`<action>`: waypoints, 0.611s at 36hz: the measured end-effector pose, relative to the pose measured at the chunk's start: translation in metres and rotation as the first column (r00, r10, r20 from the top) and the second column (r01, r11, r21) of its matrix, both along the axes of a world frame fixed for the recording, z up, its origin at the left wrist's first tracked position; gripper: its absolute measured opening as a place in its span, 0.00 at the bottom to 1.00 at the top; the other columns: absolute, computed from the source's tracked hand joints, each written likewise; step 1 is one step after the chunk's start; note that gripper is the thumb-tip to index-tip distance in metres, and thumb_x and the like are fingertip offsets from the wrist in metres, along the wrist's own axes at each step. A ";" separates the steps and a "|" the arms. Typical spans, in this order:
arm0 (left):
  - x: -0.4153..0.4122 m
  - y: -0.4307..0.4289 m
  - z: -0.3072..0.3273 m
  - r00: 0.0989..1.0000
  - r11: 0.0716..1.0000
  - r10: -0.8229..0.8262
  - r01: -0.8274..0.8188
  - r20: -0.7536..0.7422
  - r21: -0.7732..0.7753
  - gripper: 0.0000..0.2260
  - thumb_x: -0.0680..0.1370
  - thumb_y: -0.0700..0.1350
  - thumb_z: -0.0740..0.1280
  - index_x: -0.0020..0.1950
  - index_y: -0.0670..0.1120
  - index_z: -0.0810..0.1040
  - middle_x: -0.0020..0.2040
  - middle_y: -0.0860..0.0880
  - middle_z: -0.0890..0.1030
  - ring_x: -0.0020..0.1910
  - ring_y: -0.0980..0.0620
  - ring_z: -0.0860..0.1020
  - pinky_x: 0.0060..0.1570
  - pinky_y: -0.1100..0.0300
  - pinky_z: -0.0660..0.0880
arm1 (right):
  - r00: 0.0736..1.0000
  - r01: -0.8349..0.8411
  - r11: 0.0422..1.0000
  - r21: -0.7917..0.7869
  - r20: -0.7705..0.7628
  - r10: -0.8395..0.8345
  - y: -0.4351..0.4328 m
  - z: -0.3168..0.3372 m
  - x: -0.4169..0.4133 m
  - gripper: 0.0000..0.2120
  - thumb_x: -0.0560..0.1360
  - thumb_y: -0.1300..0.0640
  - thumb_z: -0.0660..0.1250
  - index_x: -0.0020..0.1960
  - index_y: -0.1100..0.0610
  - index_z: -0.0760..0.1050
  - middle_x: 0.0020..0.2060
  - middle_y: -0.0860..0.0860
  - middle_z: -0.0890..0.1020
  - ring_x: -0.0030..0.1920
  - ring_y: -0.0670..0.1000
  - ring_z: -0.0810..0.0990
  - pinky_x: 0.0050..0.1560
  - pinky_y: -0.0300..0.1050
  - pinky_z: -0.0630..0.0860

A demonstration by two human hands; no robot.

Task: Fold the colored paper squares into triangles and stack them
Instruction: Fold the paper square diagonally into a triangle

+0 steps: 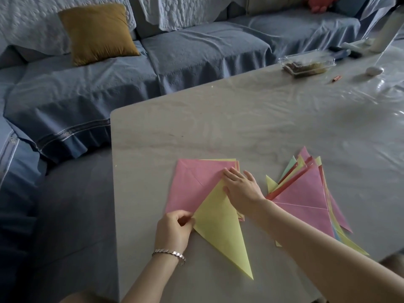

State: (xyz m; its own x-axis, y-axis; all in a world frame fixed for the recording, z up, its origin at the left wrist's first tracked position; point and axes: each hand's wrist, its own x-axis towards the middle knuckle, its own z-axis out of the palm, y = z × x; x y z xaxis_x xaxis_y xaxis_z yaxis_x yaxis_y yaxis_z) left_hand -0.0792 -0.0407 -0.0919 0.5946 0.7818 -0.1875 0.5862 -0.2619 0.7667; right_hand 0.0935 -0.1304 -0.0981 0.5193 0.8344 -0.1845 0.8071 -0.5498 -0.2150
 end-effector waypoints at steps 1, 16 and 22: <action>0.000 0.000 0.000 1.000 1.000 0.000 0.000 0.004 0.003 0.03 0.71 0.38 0.71 0.44 0.43 0.84 0.34 0.55 0.79 0.34 0.66 0.75 0.33 0.79 0.68 | 1.000 -0.008 1.000 -0.020 -0.019 0.007 -0.001 0.001 0.002 0.23 0.82 0.53 0.49 0.76 0.53 0.51 0.76 0.46 0.51 0.75 0.47 0.45 0.73 0.50 0.41; -0.001 -0.002 -0.003 1.000 0.999 0.004 -0.005 0.008 0.043 0.04 0.71 0.37 0.71 0.44 0.43 0.83 0.33 0.59 0.77 0.35 0.65 0.75 0.34 0.79 0.68 | 0.968 -0.245 0.957 -0.156 -0.085 0.234 -0.061 0.009 -0.009 0.51 0.62 0.26 0.56 0.76 0.50 0.44 0.71 0.41 0.38 0.68 0.44 0.29 0.69 0.49 0.32; -0.002 -0.004 -0.004 1.000 0.999 0.017 -0.018 0.022 0.040 0.05 0.72 0.37 0.70 0.45 0.44 0.83 0.35 0.56 0.78 0.36 0.64 0.75 0.33 0.79 0.68 | 0.959 -0.271 0.948 -0.166 -0.135 0.251 -0.082 0.013 -0.031 0.61 0.51 0.23 0.46 0.76 0.54 0.39 0.68 0.42 0.34 0.67 0.48 0.25 0.66 0.48 0.28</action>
State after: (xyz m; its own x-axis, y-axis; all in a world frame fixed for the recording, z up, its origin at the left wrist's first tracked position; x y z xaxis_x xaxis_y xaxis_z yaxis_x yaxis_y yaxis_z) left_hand -0.0816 -0.0444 -0.0962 0.5847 0.7986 -0.1427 0.5742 -0.2830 0.7683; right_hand 0.0622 -0.2122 -0.0847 0.2557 0.8854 -0.3883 0.9044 -0.3610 -0.2276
